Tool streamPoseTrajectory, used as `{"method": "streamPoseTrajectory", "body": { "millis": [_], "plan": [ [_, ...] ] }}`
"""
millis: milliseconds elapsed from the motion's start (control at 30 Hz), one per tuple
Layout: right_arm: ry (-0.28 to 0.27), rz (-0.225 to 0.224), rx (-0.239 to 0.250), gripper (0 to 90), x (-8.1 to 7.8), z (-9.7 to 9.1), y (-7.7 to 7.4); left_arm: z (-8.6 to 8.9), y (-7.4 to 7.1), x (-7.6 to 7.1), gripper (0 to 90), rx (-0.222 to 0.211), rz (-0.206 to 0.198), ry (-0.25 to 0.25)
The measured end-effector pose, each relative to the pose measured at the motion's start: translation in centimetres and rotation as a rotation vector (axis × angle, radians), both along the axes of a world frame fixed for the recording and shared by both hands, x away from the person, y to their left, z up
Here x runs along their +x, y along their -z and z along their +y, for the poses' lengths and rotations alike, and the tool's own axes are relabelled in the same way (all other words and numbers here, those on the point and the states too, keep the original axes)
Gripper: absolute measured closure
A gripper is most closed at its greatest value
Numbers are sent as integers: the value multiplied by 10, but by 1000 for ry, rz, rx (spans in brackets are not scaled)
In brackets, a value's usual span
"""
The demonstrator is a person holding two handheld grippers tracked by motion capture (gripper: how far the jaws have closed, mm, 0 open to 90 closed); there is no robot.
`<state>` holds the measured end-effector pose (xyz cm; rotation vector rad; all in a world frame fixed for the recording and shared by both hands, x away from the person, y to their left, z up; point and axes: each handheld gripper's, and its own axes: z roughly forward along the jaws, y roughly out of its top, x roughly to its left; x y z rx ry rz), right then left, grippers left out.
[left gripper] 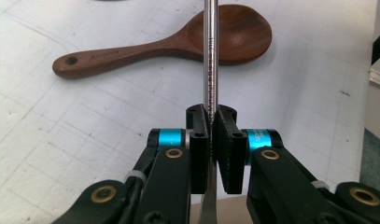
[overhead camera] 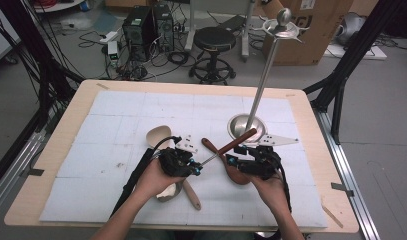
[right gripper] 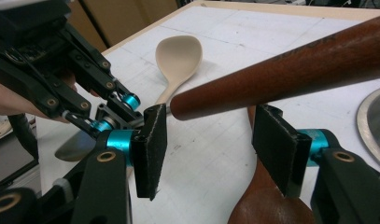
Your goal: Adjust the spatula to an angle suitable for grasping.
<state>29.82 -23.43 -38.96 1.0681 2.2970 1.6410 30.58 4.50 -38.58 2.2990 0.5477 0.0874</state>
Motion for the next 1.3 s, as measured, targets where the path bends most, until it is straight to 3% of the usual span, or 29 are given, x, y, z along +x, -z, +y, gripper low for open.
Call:
{"method": "streamPoseTrajectory", "body": {
  "millis": [333,533,733,900,1033,1300],
  "plan": [
    [-6,-14,11,497,2,8,-3,-3,3,0,836,18,12,17],
    [-3,-16,17,508,4,13,-6,1,4,0,833,-5,17,11],
    [-2,-7,19,506,6,15,-7,11,1,2,729,-42,38,-5],
    [-4,-16,30,508,6,18,-11,15,4,4,748,-27,78,30],
    [-12,-29,38,510,7,23,-16,14,3,3,827,-33,57,14],
    [-32,-31,56,529,10,34,-21,16,-1,-1,840,-46,24,9]
  ]
}}
